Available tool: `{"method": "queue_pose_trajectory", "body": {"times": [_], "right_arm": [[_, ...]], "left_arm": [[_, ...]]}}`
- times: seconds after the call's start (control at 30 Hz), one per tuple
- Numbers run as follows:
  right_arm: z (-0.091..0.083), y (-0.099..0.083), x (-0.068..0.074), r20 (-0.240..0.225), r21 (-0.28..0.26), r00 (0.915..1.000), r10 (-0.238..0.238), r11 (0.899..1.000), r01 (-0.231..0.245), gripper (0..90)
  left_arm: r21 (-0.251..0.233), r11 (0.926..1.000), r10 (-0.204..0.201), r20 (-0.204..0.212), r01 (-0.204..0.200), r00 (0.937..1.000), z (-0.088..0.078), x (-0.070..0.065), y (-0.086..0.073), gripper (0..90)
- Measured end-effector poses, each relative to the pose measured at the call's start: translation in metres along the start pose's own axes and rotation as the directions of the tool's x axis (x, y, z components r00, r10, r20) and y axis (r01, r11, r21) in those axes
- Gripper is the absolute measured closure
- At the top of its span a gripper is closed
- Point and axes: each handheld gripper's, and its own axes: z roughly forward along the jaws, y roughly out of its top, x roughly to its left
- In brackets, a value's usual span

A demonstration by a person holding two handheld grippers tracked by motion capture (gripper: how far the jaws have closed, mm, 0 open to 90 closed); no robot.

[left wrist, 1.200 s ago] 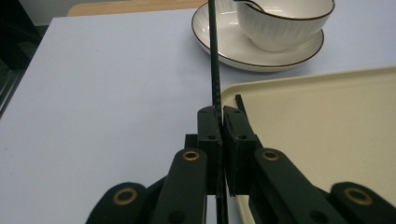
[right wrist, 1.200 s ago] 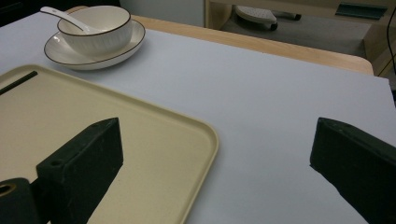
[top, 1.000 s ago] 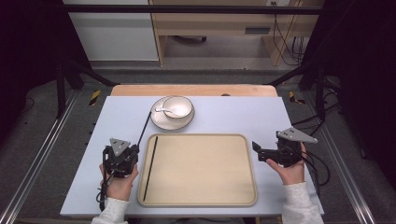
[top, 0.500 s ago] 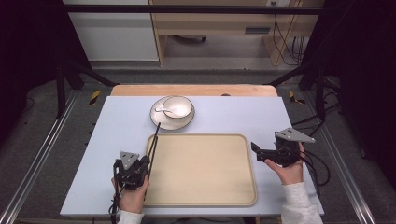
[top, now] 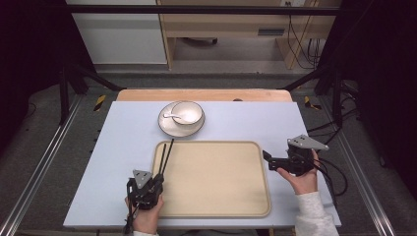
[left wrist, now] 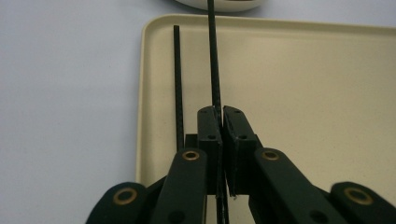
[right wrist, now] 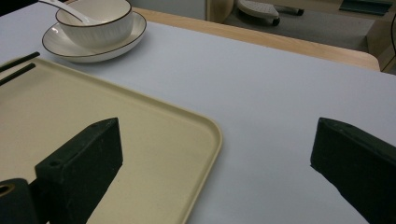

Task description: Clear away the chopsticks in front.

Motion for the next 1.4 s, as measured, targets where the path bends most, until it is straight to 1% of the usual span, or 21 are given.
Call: {"method": "queue_pose_trajectory", "body": {"times": [0.07,0.2,0.27,0.4,0.5,0.6,0.63,0.67,0.7,0.9,0.97,1.07,1.1,1.13,1.17,1.23,1.33,1.4], "right_arm": [[0.001,0.000,0.000,-0.001,0.002,1.0000,0.001,1.000,-0.001,2.8],[0.002,0.000,0.001,0.000,0.004,1.0000,-0.002,1.000,0.002,2.8],[0.002,0.000,0.001,0.000,0.004,1.0000,-0.004,1.000,0.004,2.8],[0.002,-0.001,0.001,0.001,0.006,1.0000,-0.007,1.000,0.007,2.8],[0.003,-0.001,0.001,0.000,0.007,1.0000,-0.008,1.000,0.008,2.8],[0.003,-0.001,0.001,-0.002,0.009,1.0000,-0.006,1.000,0.006,2.9],[0.003,-0.001,0.001,-0.003,0.011,1.0000,-0.003,1.000,0.003,2.9],[0.003,-0.001,0.001,-0.004,0.011,1.0000,-0.007,1.000,0.008,2.9],[0.003,-0.001,0.001,-0.003,0.011,1.0000,-0.007,1.000,0.007,2.9],[0.004,-0.001,0.001,-0.002,0.010,1.0000,-0.006,1.000,0.006,3.0],[0.004,-0.001,0.002,-0.001,0.013,1.0000,-0.007,1.000,0.007,3.0],[0.005,-0.001,0.002,0.000,0.015,1.0000,-0.008,1.000,0.008,3.0],[0.005,-0.001,0.002,0.000,0.015,1.0000,-0.008,1.000,0.008,3.0],[0.005,-0.001,0.002,0.000,0.015,1.0000,-0.008,1.000,0.008,3.0],[0.004,-0.001,0.002,0.000,0.015,1.0000,-0.008,1.000,0.008,3.0],[0.004,-0.001,0.002,0.000,0.012,1.0000,-0.006,1.000,0.006,2.9],[0.002,-0.001,0.000,0.002,0.007,1.0000,-0.007,1.000,0.007,2.8],[0.001,0.000,0.000,0.000,0.005,1.0000,-0.001,1.000,0.001,2.7]], "left_arm": [[0.003,1.0000,-0.006,-0.001,0.006,1.0000,0.002,0.000,-0.001,86.0],[0.024,0.9997,-0.001,-0.010,0.002,0.9999,0.005,0.001,-0.003,86.0],[0.033,0.9995,0.004,-0.020,-0.004,0.9998,0.006,0.000,-0.004,86.0],[0.054,0.9985,0.010,-0.020,-0.009,0.9998,0.009,-0.001,-0.005,86.0],[0.065,0.9978,0.016,-0.027,-0.014,0.9995,0.010,-0.002,-0.006,86.0],[0.085,0.9961,0.024,-0.030,-0.021,0.9993,0.013,-0.003,-0.007,85.7],[0.087,0.9959,0.026,-0.030,-0.023,0.9992,0.013,-0.003,-0.007,85.6],[0.085,0.9962,0.020,-0.032,-0.017,0.9993,0.013,-0.003,-0.006,85.6],[0.092,0.9956,0.023,-0.032,-0.020,0.9992,0.014,-0.003,-0.006,85.5],[0.099,0.9945,0.039,-0.037,-0.035,0.9986,0.014,-0.004,-0.005,85.4],[0.105,0.9936,0.044,-0.030,-0.041,0.9986,0.014,-0.003,-0.004,85.1],[0.105,0.9937,0.043,-0.024,-0.041,0.9988,0.014,-0.003,-0.003,82.2],[0.110,0.9928,0.050,-0.019,-0.048,0.9985,0.014,-0.003,-0.003,81.7],[0.101,0.9938,0.048,-0.014,-0.046,0.9987,0.014,-0.002,-0.002,80.9],[0.096,0.9941,0.050,0.004,-0.051,0.9987,0.013,-0.002,0.001,79.5],[0.083,0.9947,0.060,0.014,-0.061,0.9981,0.011,-0.001,0.007,76.1],[0.050,0.9966,0.063,0.043,-0.065,0.9971,0.007,0.001,0.020,73.2],[0.025,0.9962,0.083,0.055,-0.084,0.9951,0.004,0.002,0.030,70.4]]}}
